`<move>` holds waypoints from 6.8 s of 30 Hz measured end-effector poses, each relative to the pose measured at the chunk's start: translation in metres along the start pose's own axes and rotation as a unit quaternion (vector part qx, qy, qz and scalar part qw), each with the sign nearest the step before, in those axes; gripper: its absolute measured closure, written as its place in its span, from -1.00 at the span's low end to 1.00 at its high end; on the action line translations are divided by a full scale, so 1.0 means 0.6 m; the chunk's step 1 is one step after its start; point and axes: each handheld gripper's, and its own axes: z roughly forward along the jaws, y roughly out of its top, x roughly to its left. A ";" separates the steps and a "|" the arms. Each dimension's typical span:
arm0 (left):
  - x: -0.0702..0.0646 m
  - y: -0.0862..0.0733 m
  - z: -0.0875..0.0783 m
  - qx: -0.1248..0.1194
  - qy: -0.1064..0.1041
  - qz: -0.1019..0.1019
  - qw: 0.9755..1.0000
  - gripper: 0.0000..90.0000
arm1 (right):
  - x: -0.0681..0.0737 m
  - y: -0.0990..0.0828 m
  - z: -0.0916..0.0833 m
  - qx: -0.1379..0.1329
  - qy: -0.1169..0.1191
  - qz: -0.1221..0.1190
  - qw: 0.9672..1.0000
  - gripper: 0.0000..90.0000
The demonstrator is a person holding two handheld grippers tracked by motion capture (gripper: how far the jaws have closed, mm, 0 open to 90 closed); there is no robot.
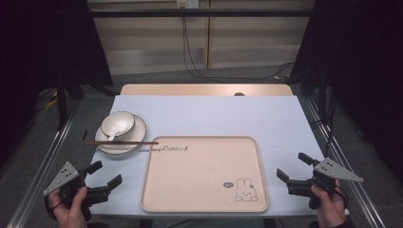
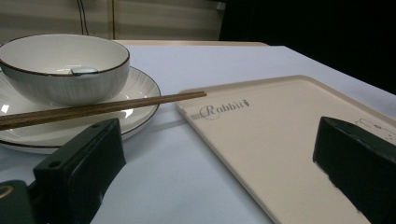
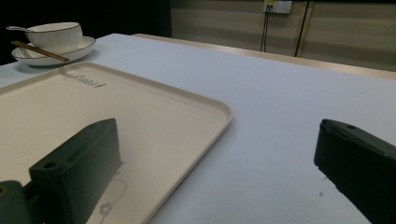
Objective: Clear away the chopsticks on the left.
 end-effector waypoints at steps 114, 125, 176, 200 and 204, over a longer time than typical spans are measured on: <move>0.218 0.086 0.159 0.279 -0.152 0.243 0.917 0.88 | 0.009 -0.002 0.009 0.003 0.018 -0.009 1.000 -0.99; 0.213 0.090 0.143 0.262 -0.154 0.210 0.929 0.88 | 0.009 -0.002 0.009 0.002 0.023 -0.008 1.000 -0.99; -0.003 0.071 0.035 0.185 -0.020 -0.034 0.982 0.88 | 0.014 0.001 0.010 -0.006 0.033 -0.012 0.999 -0.99; -0.092 0.040 0.124 0.207 0.070 -0.131 0.967 0.88 | 0.015 0.001 0.012 -0.005 0.036 -0.012 0.999 -0.99; -0.096 0.030 0.132 0.219 0.084 -0.144 0.961 0.88 | 0.015 0.001 0.012 -0.004 0.038 -0.014 0.999 -0.99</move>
